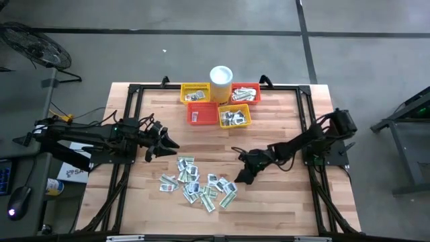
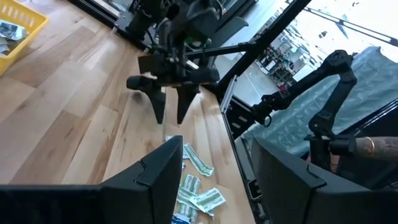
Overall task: Pick & Place First Aid Supplies
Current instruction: Put the black towelette pack into the bottom yellow basket
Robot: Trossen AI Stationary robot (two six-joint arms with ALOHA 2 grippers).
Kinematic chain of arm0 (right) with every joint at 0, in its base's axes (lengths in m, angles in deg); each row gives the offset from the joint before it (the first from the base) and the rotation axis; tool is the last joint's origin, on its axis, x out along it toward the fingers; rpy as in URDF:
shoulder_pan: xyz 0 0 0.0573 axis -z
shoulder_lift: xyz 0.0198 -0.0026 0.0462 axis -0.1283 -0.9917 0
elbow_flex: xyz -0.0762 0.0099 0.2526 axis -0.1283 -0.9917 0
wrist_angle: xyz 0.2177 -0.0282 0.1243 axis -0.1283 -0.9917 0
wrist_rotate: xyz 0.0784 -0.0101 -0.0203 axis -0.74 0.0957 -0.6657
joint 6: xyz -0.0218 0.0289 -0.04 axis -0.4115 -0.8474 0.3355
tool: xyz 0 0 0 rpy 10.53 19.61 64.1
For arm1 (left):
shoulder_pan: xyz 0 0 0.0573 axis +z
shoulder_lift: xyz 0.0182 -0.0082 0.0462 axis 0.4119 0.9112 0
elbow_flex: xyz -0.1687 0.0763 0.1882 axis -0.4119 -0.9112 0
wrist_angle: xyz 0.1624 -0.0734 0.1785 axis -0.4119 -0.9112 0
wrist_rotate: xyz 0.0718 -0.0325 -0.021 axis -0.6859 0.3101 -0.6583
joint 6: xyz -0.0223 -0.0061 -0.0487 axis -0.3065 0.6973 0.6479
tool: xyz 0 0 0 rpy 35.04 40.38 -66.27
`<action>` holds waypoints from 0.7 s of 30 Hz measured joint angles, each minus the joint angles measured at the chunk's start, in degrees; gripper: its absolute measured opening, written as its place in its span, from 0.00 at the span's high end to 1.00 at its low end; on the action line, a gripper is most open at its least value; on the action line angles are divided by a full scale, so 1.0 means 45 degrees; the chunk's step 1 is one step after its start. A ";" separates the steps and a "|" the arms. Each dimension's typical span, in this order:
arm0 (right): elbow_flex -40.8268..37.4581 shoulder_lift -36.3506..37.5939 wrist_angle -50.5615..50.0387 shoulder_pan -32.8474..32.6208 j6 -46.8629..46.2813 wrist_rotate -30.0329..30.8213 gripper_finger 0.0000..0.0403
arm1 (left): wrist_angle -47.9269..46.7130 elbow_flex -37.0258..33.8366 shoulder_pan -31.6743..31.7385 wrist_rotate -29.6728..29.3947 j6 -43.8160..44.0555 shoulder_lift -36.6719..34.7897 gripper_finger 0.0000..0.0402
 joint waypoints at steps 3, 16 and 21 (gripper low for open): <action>0.0213 -0.0480 0.0050 -0.0152 0.0250 -0.0102 0.49 | -0.0024 0.0000 0.0000 0.0000 0.0008 -0.0003 0.53; 0.2125 -0.1463 -0.2468 -0.0335 0.3416 0.0135 0.49 | -0.0809 0.0010 0.0000 -0.0010 0.0005 0.0000 0.53; 0.2277 -0.1488 -0.2606 -0.0378 0.3783 0.0305 0.49 | -0.1183 0.0010 0.0000 -0.0042 -0.0002 0.0000 0.53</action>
